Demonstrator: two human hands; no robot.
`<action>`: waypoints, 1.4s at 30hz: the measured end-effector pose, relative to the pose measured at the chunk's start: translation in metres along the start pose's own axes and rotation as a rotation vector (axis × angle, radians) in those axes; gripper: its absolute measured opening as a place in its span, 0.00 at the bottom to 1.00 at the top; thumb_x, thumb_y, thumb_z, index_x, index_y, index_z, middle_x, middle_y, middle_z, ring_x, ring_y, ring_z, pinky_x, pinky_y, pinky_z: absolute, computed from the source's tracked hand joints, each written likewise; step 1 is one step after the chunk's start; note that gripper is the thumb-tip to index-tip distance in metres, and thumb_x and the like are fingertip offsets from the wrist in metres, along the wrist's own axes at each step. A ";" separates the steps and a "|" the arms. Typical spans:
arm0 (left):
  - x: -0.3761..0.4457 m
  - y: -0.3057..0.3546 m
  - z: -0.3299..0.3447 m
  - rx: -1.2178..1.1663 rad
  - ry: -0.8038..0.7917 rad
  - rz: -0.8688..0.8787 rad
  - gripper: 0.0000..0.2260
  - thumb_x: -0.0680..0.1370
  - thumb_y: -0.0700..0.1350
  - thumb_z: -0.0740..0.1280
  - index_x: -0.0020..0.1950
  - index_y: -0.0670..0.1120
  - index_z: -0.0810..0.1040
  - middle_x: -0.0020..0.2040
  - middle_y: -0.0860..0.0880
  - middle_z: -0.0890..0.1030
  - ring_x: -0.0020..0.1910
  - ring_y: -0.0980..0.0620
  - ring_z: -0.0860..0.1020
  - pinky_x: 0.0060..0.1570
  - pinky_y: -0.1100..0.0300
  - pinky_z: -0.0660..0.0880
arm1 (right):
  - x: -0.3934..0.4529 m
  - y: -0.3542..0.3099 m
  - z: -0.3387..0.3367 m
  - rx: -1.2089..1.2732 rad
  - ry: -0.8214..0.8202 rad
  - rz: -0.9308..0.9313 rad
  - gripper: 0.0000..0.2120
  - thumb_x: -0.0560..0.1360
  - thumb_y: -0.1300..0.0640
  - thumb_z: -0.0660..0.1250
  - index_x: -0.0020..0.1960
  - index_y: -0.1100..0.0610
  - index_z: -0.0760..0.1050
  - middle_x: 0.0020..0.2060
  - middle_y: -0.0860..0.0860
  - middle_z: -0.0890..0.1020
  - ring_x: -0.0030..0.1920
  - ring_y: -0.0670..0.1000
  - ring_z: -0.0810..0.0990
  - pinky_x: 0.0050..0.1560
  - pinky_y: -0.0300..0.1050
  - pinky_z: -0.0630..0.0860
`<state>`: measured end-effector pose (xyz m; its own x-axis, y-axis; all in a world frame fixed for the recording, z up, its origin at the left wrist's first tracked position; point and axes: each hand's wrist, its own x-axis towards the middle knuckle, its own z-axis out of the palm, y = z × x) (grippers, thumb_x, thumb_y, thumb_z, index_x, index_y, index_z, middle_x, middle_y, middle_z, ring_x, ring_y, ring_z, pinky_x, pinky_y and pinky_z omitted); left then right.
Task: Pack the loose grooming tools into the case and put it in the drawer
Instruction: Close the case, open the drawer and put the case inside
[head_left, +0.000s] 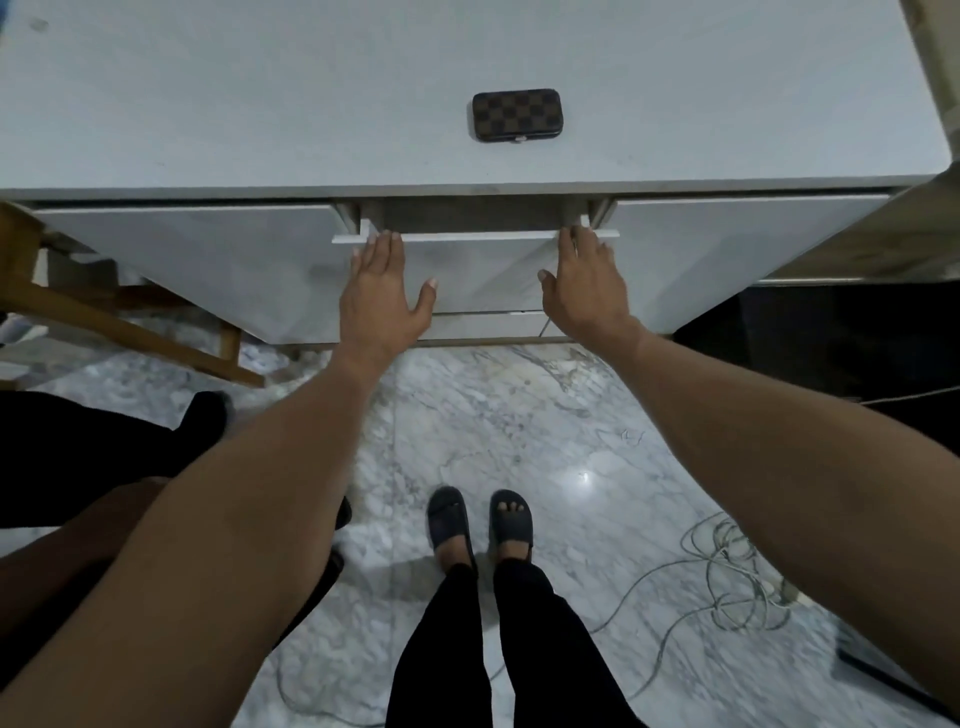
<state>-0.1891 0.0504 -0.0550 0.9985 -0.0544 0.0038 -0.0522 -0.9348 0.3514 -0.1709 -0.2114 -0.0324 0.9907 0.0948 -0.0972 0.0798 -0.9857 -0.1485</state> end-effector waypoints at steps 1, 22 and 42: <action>-0.008 0.000 -0.001 -0.001 -0.010 0.001 0.36 0.82 0.60 0.56 0.82 0.35 0.62 0.81 0.35 0.65 0.82 0.38 0.61 0.83 0.48 0.52 | -0.008 -0.003 0.001 0.002 0.000 0.014 0.28 0.80 0.50 0.61 0.73 0.66 0.62 0.70 0.64 0.68 0.70 0.63 0.68 0.71 0.58 0.66; -0.081 0.012 -0.017 0.034 0.029 -0.023 0.34 0.83 0.59 0.50 0.81 0.37 0.65 0.81 0.38 0.66 0.82 0.39 0.61 0.82 0.42 0.54 | -0.086 -0.019 -0.019 0.030 0.048 0.091 0.17 0.81 0.49 0.59 0.63 0.60 0.72 0.59 0.57 0.78 0.59 0.59 0.77 0.60 0.55 0.74; 0.149 -0.030 -0.052 0.106 0.043 -0.019 0.44 0.80 0.70 0.52 0.84 0.39 0.56 0.84 0.35 0.53 0.85 0.36 0.48 0.83 0.42 0.46 | 0.156 -0.042 -0.077 0.124 0.045 -0.068 0.36 0.74 0.40 0.68 0.76 0.55 0.62 0.74 0.57 0.65 0.76 0.60 0.60 0.72 0.59 0.65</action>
<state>-0.0382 0.0881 -0.0166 0.9990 -0.0230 0.0390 -0.0321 -0.9674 0.2513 -0.0116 -0.1659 0.0342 0.9878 0.1512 -0.0386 0.1351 -0.9523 -0.2736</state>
